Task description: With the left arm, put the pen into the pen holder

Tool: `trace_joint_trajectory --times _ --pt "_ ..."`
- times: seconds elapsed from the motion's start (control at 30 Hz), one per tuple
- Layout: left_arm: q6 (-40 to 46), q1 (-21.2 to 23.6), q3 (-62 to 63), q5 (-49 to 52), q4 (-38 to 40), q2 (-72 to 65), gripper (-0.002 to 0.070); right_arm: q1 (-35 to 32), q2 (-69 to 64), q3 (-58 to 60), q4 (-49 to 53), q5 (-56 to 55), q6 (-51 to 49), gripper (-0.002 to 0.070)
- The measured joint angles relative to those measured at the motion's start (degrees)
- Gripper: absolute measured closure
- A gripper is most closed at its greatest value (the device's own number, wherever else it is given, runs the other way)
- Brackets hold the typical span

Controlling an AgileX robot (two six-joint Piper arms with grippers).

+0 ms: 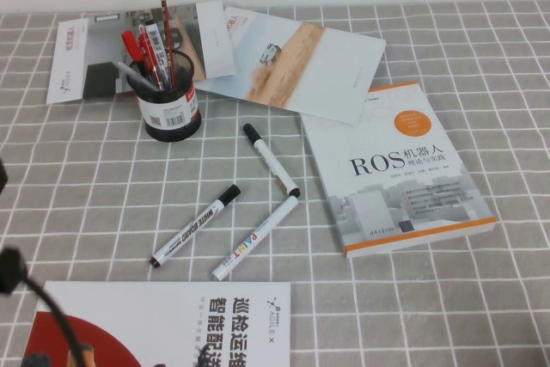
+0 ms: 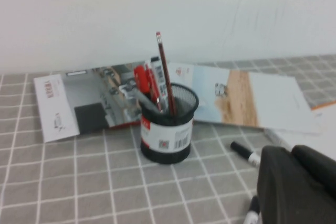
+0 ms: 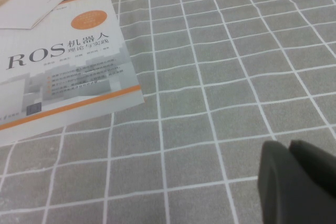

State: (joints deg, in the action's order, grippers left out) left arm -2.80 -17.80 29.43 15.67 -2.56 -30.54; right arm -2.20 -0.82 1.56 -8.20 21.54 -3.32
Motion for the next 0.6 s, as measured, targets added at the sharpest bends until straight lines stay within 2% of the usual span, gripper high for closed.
trace_joint_trajectory --times 0.37,0.53,0.6 --pt "-0.2 0.0 -1.2 8.0 -0.8 5.0 0.0675 0.0 0.0 0.0 0.0 0.0 0.0 0.0691" --pt "1.1 0.4 -5.2 4.6 -1.4 9.8 0.0675 0.0 0.0 0.0 0.0 0.0 0.0 0.0691" --pt "4.6 1.7 -8.3 2.2 1.4 13.6 0.0675 0.0 0.0 0.0 0.0 0.0 0.0 0.0691"
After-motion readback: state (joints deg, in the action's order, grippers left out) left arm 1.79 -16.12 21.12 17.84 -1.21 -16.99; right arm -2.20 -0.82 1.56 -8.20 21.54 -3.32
